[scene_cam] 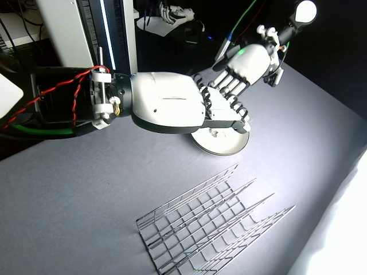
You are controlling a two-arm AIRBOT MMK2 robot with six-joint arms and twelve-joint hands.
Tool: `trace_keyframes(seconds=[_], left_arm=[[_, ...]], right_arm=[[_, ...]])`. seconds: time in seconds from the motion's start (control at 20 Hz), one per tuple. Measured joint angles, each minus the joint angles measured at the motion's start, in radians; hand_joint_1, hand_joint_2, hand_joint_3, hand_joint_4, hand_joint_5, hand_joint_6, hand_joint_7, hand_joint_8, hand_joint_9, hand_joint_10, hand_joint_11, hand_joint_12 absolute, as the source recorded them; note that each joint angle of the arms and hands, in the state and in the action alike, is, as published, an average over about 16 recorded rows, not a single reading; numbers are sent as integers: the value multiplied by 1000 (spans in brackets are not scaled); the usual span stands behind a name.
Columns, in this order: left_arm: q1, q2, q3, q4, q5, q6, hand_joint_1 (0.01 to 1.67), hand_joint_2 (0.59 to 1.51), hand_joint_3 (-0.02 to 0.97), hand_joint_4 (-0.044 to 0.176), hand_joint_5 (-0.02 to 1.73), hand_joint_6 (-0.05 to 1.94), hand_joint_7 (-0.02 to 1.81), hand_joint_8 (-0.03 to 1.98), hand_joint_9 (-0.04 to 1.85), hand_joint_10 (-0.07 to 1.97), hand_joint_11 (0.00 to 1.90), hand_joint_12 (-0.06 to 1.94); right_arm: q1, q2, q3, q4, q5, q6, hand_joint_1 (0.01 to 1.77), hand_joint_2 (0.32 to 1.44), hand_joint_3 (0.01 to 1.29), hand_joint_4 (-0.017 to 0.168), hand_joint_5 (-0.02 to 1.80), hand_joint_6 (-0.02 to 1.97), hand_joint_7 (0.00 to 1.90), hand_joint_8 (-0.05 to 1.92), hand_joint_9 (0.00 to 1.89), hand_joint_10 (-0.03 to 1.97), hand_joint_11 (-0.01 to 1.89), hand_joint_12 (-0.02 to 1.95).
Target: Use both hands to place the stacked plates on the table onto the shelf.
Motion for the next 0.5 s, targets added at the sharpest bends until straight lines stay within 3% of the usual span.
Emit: trace_keyframes(seconds=[0.25, 0.5], left_arm=[[39, -36, 32, 1, 68, 36, 17, 1158, 23, 7, 14, -13, 19, -14, 17, 5, 14, -12], [55, -57, 71, 0, 105, 47, 16, 1152, 17, 8, 15, -13, 17, -15, 18, 4, 14, -13]], right_arm=[[-3, 6, 0, 1, 2, 2, 136, 1200, 14, 4, 220, 26, 181, 17, 151, 13, 21, 483], [-4, 8, 0, 2, -5, 16, 138, 1200, 14, 4, 219, 26, 178, 17, 145, 13, 21, 475]])
